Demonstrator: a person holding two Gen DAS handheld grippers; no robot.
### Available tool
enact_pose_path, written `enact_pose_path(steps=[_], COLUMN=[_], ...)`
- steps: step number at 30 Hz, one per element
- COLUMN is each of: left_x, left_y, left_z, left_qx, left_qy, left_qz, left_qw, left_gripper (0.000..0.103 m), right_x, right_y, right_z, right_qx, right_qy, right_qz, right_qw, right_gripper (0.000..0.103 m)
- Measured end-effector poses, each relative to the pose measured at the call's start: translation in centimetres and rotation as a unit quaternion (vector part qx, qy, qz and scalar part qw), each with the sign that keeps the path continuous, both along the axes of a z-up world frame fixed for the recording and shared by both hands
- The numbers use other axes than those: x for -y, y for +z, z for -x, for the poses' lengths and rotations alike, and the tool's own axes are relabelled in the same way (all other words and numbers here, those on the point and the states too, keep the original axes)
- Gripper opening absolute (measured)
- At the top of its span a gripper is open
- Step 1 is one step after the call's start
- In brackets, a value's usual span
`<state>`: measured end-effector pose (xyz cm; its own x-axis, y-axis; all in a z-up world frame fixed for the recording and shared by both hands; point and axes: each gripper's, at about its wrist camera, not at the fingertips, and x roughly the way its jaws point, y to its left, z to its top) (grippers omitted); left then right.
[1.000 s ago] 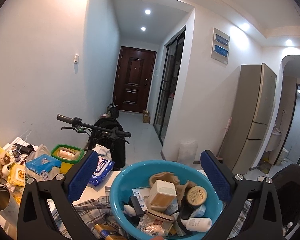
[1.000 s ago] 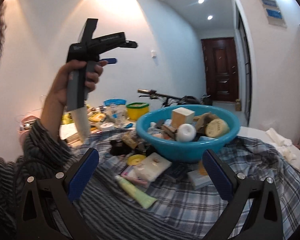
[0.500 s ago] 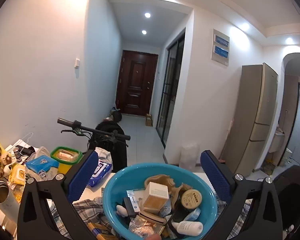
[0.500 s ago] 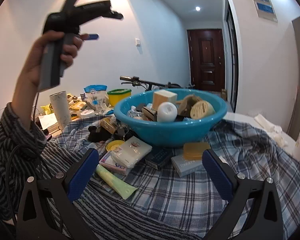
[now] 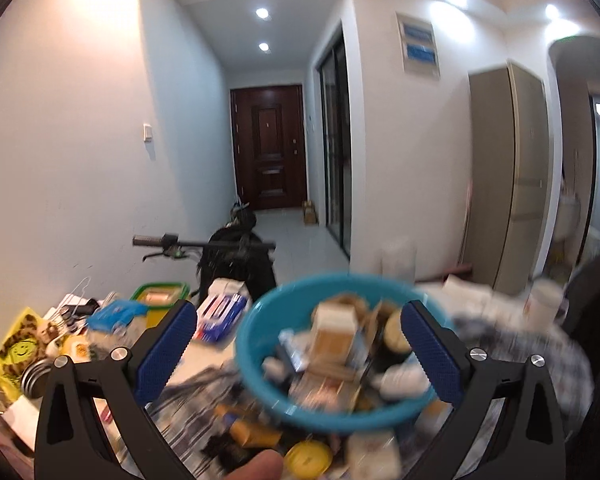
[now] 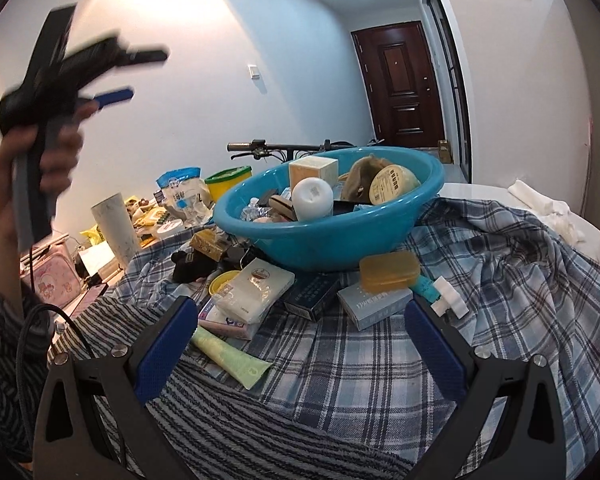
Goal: Organize objects
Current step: 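Grasp the black 'HAND' pouch with the left tool and lift it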
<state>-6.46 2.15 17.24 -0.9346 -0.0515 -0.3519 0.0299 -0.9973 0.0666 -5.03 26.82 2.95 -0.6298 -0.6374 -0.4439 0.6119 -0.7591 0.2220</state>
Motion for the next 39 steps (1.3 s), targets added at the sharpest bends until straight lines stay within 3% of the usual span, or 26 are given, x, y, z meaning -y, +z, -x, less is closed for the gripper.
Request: enact_pose_path(steps=[4, 8, 10, 11, 17, 20, 24, 33, 35, 39], left_x=[2.2, 4.9, 4.8, 4.4, 2.6, 3.0, 4.8, 6.4, 6.7, 6.8], left_y=[-4.9, -11.5, -14.4, -15.2, -17.3, -17.1, -17.5, -20.0, -20.3, -20.7], left_z=[-0.9, -0.7, 1.6, 2.2, 3.6, 3.8, 4.1, 6.2, 6.3, 6.6], left_qx=[0.023, 0.002, 0.09, 0.103, 0.134, 0.139, 0.164, 0.238, 0.246, 0.262], left_qy=[-0.011, 0.004, 0.029, 0.031, 0.005, 0.005, 0.002, 0.017, 0.022, 0.019], left_qz=[0.024, 0.033, 0.092, 0.113, 0.146, 0.137, 0.089, 0.05, 0.044, 0.037], left_qw=[0.9994, 0.9994, 0.9912, 0.9878, 0.9801, 0.9807, 0.9824, 0.9699, 0.9679, 0.9643], left_gripper=[0.103, 0.103, 0.103, 0.103, 0.103, 0.103, 0.103, 0.101, 0.08, 0.074], right_x=[0.4, 0.7, 0.7, 0.7, 0.7, 0.7, 0.7, 0.9, 0.9, 0.9], right_y=[-0.1, -0.3, -0.4, -0.4, -0.4, -0.4, -0.5, -0.6, -0.6, -0.6], right_z=[-0.1, 0.2, 0.3, 0.3, 0.4, 0.4, 0.5, 0.5, 0.5, 0.5], right_qx=[-0.002, 0.005, 0.01, 0.011, 0.014, 0.016, 0.018, 0.022, 0.024, 0.027], right_qy=[0.004, 0.007, 0.009, 0.009, 0.01, 0.01, 0.011, 0.013, 0.013, 0.013], right_qz=[-0.01, -0.016, -0.016, -0.016, -0.013, -0.013, -0.011, -0.014, -0.014, -0.016], right_qw=[1.0, 1.0, 1.0, 1.0, 1.0, 1.0, 1.0, 1.0, 1.0, 0.999], right_gripper=[0.103, 0.103, 0.103, 0.103, 0.103, 0.103, 0.103, 0.103, 0.103, 0.103])
